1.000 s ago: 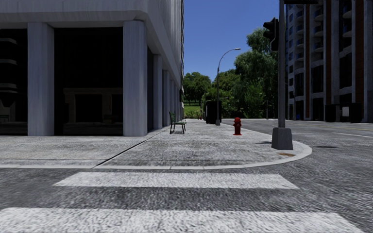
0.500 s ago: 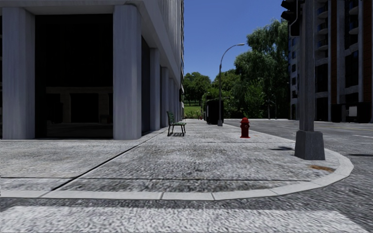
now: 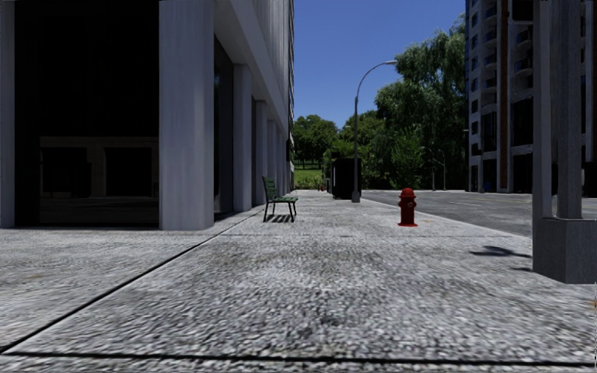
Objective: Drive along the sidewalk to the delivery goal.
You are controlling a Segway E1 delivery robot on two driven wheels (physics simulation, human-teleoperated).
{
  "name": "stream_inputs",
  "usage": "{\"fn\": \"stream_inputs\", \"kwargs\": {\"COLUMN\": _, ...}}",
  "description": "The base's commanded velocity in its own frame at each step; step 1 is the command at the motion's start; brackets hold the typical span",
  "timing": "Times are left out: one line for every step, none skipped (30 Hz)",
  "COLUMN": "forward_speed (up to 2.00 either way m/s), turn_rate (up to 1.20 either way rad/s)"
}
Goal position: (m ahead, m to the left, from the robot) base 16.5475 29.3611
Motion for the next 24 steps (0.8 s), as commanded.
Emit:
{"fn": "stream_inputs", "kwargs": {"forward_speed": 1.33, "turn_rate": 0.00}}
{"fn": "stream_inputs", "kwargs": {"forward_speed": 1.31, "turn_rate": 0.00}}
{"fn": "stream_inputs", "kwargs": {"forward_speed": 1.30, "turn_rate": 0.00}}
{"fn": "stream_inputs", "kwargs": {"forward_speed": 1.30, "turn_rate": 0.00}}
{"fn": "stream_inputs", "kwargs": {"forward_speed": 1.29, "turn_rate": 0.03}}
{"fn": "stream_inputs", "kwargs": {"forward_speed": 1.29, "turn_rate": 0.19}}
{"fn": "stream_inputs", "kwargs": {"forward_speed": 1.29, "turn_rate": 0.32}}
{"fn": "stream_inputs", "kwargs": {"forward_speed": 1.29, "turn_rate": 0.35}}
{"fn": "stream_inputs", "kwargs": {"forward_speed": 1.29, "turn_rate": 0.35}}
{"fn": "stream_inputs", "kwargs": {"forward_speed": 1.29, "turn_rate": 0.37}}
{"fn": "stream_inputs", "kwargs": {"forward_speed": 1.29, "turn_rate": 0.39}}
{"fn": "stream_inputs", "kwargs": {"forward_speed": 1.29, "turn_rate": 0.45}}
{"fn": "stream_inputs", "kwargs": {"forward_speed": 1.29, "turn_rate": 0.48}}
{"fn": "stream_inputs", "kwargs": {"forward_speed": 1.29, "turn_rate": 0.49}}
{"fn": "stream_inputs", "kwargs": {"forward_speed": 1.29, "turn_rate": 0.49}}
{"fn": "stream_inputs", "kwargs": {"forward_speed": 1.29, "turn_rate": 0.49}}
{"fn": "stream_inputs", "kwargs": {"forward_speed": 1.29, "turn_rate": 0.50}}
{"fn": "stream_inputs", "kwargs": {"forward_speed": 1.29, "turn_rate": 0.50}}
{"fn": "stream_inputs", "kwargs": {"forward_speed": 1.29, "turn_rate": 0.50}}
{"fn": "stream_inputs", "kwargs": {"forward_speed": 1.29, "turn_rate": 0.50}}
{"fn": "stream_inputs", "kwargs": {"forward_speed": 1.29, "turn_rate": 0.50}}
{"fn": "stream_inputs", "kwargs": {"forward_speed": 1.29, "turn_rate": 0.50}}
{"fn": "stream_inputs", "kwargs": {"forward_speed": 1.29, "turn_rate": 0.50}}
{"fn": "stream_inputs", "kwargs": {"forward_speed": 1.29, "turn_rate": 0.50}}
